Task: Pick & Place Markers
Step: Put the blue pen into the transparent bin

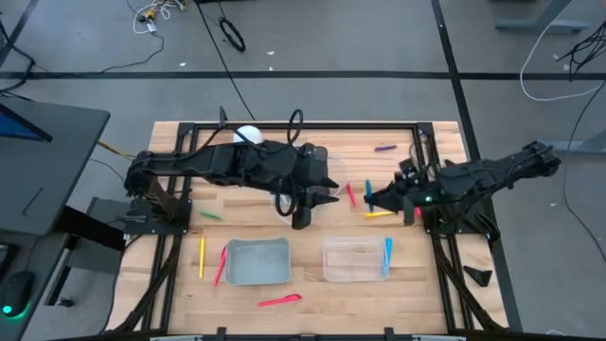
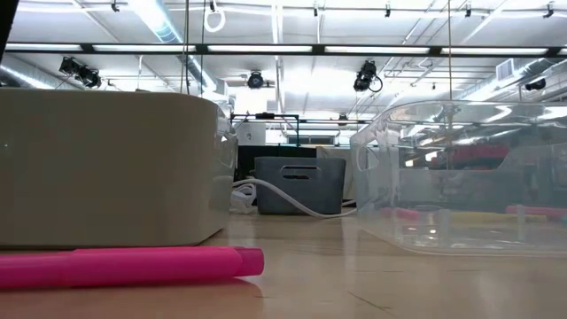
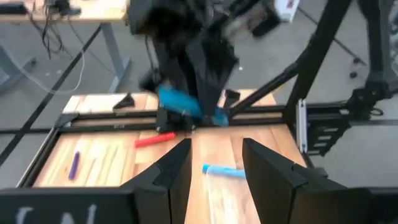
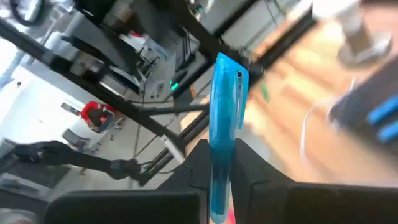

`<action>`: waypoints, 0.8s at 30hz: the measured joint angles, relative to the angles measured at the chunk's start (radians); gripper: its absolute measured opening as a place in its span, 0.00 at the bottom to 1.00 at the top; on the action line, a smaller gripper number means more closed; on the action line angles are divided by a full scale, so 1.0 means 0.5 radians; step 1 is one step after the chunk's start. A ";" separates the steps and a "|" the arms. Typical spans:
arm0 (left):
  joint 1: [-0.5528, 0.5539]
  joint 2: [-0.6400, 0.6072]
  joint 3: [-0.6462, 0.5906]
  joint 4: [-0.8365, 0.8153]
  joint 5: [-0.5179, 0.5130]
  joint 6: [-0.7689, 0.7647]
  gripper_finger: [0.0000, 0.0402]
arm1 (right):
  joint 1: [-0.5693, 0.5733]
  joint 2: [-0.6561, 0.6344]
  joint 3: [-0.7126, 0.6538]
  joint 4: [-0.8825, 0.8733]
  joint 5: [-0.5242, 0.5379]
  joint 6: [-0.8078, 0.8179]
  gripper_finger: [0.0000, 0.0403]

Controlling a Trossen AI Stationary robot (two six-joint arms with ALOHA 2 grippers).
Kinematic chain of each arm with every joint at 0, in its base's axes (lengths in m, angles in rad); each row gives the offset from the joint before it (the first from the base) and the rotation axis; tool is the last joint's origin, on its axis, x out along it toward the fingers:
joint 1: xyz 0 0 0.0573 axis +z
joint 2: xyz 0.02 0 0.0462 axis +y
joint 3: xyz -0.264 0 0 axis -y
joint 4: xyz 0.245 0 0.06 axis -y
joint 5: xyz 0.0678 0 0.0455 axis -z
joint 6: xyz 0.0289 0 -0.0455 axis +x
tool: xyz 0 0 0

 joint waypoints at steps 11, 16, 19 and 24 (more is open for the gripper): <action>-0.120 0.003 -0.265 0.264 -0.004 0.062 0.37 | 0.140 0.204 0.000 -0.088 -0.044 0.012 0.05; -0.173 -0.025 -0.552 0.519 -0.005 -0.069 0.37 | 0.140 0.299 0.000 -0.284 -0.133 -0.085 0.05; -0.201 -0.106 -0.725 0.667 -0.018 -0.156 0.37 | 0.140 0.355 -0.001 -0.452 -0.136 -0.091 0.05; -0.265 -0.260 -1.027 0.881 -0.167 -0.264 0.37 | 0.139 0.468 -0.001 -0.528 -0.137 -0.206 0.05</action>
